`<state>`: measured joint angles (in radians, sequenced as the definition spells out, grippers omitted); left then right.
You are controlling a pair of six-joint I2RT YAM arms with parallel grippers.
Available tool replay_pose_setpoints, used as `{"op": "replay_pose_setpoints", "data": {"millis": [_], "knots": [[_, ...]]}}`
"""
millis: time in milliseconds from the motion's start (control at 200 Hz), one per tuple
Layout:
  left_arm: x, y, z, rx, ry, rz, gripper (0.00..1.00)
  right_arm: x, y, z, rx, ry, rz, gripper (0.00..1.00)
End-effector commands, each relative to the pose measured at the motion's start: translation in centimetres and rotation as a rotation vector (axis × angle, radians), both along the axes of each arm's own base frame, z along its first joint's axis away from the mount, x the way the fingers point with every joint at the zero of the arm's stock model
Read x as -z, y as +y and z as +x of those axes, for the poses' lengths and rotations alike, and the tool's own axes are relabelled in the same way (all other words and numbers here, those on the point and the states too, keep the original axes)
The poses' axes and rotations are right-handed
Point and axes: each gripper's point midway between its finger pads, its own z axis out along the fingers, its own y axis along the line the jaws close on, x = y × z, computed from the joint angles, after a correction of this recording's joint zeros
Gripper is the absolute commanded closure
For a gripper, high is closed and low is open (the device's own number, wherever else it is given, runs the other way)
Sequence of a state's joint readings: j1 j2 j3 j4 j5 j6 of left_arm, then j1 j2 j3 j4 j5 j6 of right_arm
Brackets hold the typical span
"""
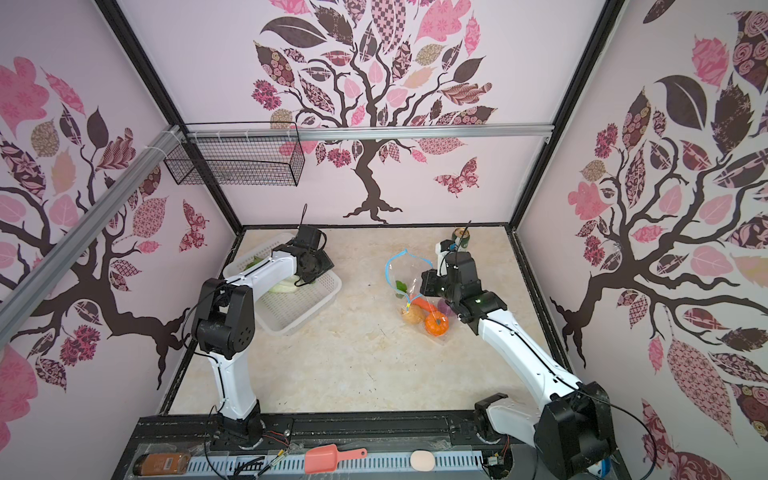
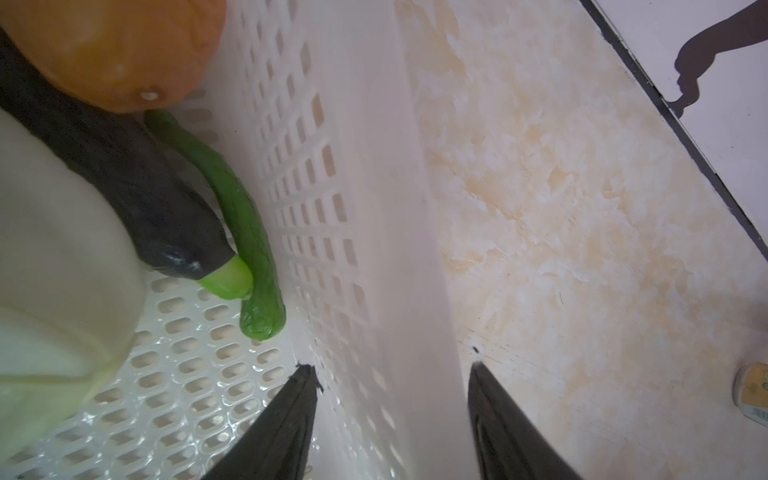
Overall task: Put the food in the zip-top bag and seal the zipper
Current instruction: 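Move the left gripper over the white basket toward the wrinkled orange roll, then lower the left gripper onto the wrinkled orange roll and close on it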
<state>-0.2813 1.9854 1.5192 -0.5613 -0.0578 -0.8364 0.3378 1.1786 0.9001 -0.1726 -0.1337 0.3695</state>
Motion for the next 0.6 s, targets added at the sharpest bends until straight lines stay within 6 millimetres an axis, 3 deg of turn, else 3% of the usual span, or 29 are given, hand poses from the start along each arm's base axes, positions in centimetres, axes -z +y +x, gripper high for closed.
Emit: {"op": "replay_pose_setpoints", "data": {"millis": [0,120,330,595], "knots": [[-1.3,-1.9,0.2,0.127,-0.031,0.004,0.49,-1.2,-0.3,0.0,0.003,-0.039,0.007,1.00],[-2.0,-4.3,-0.9,0.262,-0.051,0.031,0.60,-1.2,-0.2,-0.1,-0.002,-0.046,0.010,1.00],[-2.8,-8.6,-4.1,0.493,-0.061,0.092,0.61,-1.0,-0.2,-0.1,-0.002,-0.049,0.008,1.00],[-1.7,-9.5,-9.1,0.620,0.014,0.088,0.61,-0.9,-0.3,-0.3,-0.001,-0.045,0.005,1.00]]}}
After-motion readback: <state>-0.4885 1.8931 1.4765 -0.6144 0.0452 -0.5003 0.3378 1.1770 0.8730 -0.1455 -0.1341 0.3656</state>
